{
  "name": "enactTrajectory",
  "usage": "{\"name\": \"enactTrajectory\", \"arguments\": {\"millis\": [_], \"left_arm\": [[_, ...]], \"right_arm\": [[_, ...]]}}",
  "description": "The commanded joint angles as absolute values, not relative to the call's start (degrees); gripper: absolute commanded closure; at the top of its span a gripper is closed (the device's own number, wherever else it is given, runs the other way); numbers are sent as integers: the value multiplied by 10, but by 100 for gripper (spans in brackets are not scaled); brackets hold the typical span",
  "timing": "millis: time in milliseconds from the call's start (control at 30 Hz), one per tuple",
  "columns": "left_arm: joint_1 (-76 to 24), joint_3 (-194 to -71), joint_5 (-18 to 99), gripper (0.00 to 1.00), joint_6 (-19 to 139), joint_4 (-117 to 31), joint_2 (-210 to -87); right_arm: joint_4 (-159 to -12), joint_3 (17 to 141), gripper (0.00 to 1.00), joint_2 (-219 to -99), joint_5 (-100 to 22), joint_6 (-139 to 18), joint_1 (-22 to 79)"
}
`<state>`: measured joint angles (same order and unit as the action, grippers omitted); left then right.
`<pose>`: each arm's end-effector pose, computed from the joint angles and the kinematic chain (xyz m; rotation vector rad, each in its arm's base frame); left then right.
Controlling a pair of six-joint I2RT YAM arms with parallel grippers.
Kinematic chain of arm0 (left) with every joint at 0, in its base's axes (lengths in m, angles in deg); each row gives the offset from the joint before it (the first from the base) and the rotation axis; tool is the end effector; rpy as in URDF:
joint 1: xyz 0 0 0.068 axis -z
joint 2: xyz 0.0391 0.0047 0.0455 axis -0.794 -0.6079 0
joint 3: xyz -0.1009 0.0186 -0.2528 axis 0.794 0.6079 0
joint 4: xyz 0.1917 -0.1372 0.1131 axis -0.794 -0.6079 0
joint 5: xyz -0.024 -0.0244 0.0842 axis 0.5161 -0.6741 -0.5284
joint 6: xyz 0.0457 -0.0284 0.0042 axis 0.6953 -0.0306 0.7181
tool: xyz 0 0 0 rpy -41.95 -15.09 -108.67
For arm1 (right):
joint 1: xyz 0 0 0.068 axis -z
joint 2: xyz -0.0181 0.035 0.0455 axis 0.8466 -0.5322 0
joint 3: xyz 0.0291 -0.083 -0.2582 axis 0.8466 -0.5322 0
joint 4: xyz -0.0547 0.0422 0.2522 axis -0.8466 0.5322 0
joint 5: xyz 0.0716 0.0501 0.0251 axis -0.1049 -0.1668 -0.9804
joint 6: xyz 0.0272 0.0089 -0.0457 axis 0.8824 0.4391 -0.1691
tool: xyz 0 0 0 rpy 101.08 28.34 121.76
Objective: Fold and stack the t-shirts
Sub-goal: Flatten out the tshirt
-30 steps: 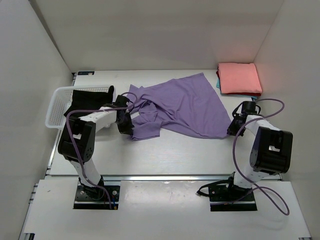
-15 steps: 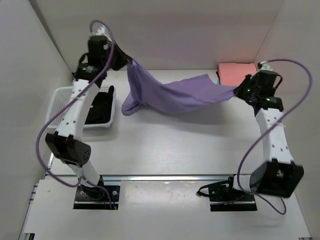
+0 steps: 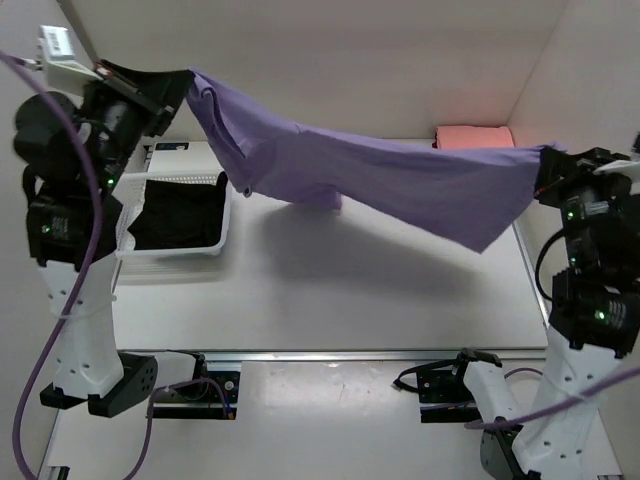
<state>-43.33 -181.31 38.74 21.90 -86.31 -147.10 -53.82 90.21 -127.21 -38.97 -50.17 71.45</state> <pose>0.1754 -0.0326 0.5988 -0.4359 1.4708 -0.9092 0.1113 -0.0218 0.5211 0.2777 1.4519 0.1510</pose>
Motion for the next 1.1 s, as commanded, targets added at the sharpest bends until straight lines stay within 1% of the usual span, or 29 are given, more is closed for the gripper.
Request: {"name": "enactTrajectory", "arguments": {"millis": [0, 100, 167, 200, 300, 333, 400, 433, 500, 567, 600, 667, 700, 767, 867, 967, 1067], "left_arm": [[-424, -1879, 390, 100, 159, -863, -1491], [-421, -1840, 408, 100, 133, -816, -1496], [-425, -1806, 415, 100, 120, -796, -1506], [-425, -1795, 414, 100, 123, -780, -1510], [-424, -1794, 419, 100, 148, -756, -1582], [-423, -1806, 427, 100, 155, -749, -1599], [-432, -1835, 456, 100, 142, -741, -1685], [-433, -1873, 479, 100, 139, -740, -1709], [-438, -1958, 501, 100, 134, -761, -1817], [-441, -2059, 519, 100, 123, -770, -1882], [-446, -2064, 527, 100, 102, -758, -1903], [-456, -2030, 542, 100, 78, -693, -1907], [-458, -2018, 540, 100, 72, -687, -1899], [-465, -2021, 522, 100, 77, -666, -1886], [-482, -2039, 517, 100, 68, -626, -1858], [-499, -2014, 507, 100, 61, -603, -1805], [-491, -1962, 489, 100, 118, -620, -1747]], "right_arm": [[-542, 971, 100, -1283, -373, -516, 694], [-547, 967, 100, -1310, -364, -517, 668], [-559, 957, 100, -1338, -373, -502, 679], [-567, 951, 100, -1347, -400, -491, 689], [-596, 928, 100, -1406, -413, -470, 677], [-600, 920, 100, -1416, -409, -463, 675], [-613, 914, 100, -1454, -421, -451, 679], [-626, 921, 100, -1485, -434, -442, 681], [-641, 936, 100, -1548, -442, -433, 686], [-638, 994, 100, -1597, -447, -437, 678], [-639, 1012, 100, -1614, -447, -448, 676], [-632, 1094, 100, -1669, -434, -467, 667], [-625, 1119, 99, -1694, -432, -470, 665], [-621, 1206, 100, -1724, -438, -468, 671], [-619, 1273, 100, -1736, -422, -485, 670], [-618, 1262, 100, -1715, -428, -477, 682], [-613, 1205, 100, -1687, -434, -478, 689]]}}
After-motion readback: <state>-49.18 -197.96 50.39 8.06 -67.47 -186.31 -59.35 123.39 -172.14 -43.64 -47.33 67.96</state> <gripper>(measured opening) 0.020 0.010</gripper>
